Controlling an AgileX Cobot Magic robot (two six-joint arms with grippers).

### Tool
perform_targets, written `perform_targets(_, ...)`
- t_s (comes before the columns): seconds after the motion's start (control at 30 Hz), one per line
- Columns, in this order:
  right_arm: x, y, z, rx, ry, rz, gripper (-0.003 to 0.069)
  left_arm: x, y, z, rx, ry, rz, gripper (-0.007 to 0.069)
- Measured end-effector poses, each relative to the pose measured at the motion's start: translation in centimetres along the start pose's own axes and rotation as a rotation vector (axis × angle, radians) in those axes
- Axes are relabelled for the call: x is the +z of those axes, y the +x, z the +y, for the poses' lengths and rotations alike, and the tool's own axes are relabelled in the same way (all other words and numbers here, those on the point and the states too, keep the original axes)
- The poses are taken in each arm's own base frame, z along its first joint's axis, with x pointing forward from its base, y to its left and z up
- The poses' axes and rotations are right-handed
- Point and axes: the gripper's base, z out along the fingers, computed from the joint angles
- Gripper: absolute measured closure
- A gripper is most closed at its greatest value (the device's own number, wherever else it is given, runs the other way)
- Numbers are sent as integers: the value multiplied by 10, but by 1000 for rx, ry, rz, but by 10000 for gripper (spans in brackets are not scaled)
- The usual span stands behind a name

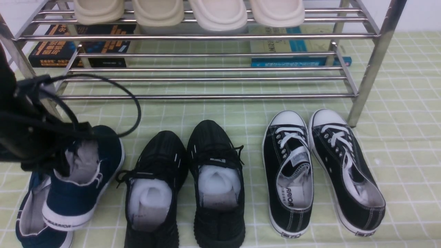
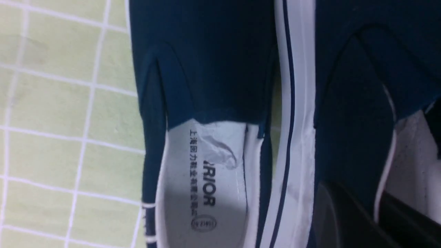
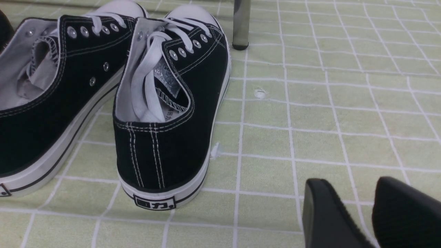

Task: Take the shoes off the shelf with your hand from the green coffee tablecloth.
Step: 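Set the held shoe down on the floor in front of the rack with the left gripper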

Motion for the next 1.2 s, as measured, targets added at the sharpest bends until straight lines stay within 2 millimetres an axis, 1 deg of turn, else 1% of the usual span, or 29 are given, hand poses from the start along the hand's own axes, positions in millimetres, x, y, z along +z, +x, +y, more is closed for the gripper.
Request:
perform_targets(0.1, 0, 0, 0, 0, 0, 0, 421, 4, 3, 0, -11, 17, -9, 596)
perform_targets(0.4, 0, 0, 0, 0, 0, 0, 421, 3, 4, -9, -84, 114, -13, 596)
perform_targets(0.73, 0, 0, 0, 0, 0, 0, 421, 3, 4, -9, -87, 118, -13, 589)
perform_targets(0.8, 0, 0, 0, 0, 0, 0, 421, 3, 4, -9, -86, 117, -11, 568)
perform_targets(0.83, 0, 0, 0, 0, 0, 0, 421, 3, 4, -9, -86, 117, -8, 543)
perform_targets(0.87, 0, 0, 0, 0, 0, 0, 421, 3, 4, -9, -86, 117, -8, 543)
perform_targets(0.9, 0, 0, 0, 0, 0, 0, 421, 3, 4, -9, -86, 116, -7, 494)
perform_targets(0.93, 0, 0, 0, 0, 0, 0, 421, 3, 4, -9, -91, 120, -5, 466)
perform_targets(0.97, 0, 0, 0, 0, 0, 0, 421, 3, 5, -10, -100, 124, 0, 421)
perform_targets(1.0, 0, 0, 0, 0, 0, 0, 421, 3, 5, -10, -101, 124, 0, 413)
perform_targets(1.03, 0, 0, 0, 0, 0, 0, 421, 1, 4, -11, -113, 133, -1, 357)
perform_targets(1.07, 0, 0, 0, 0, 0, 0, 421, 1, 3, -11, -114, 133, -3, 342)
perform_targets(1.13, 0, 0, 0, 0, 0, 0, 421, -11, -1, -13, -110, 138, -10, 247)
perform_targets(1.17, 0, 0, 0, 0, 0, 0, 421, -18, -4, -13, -103, 138, -20, 229)
perform_targets(1.2, 0, 0, 0, 0, 0, 0, 421, -20, -4, -13, -101, 136, -22, 225)
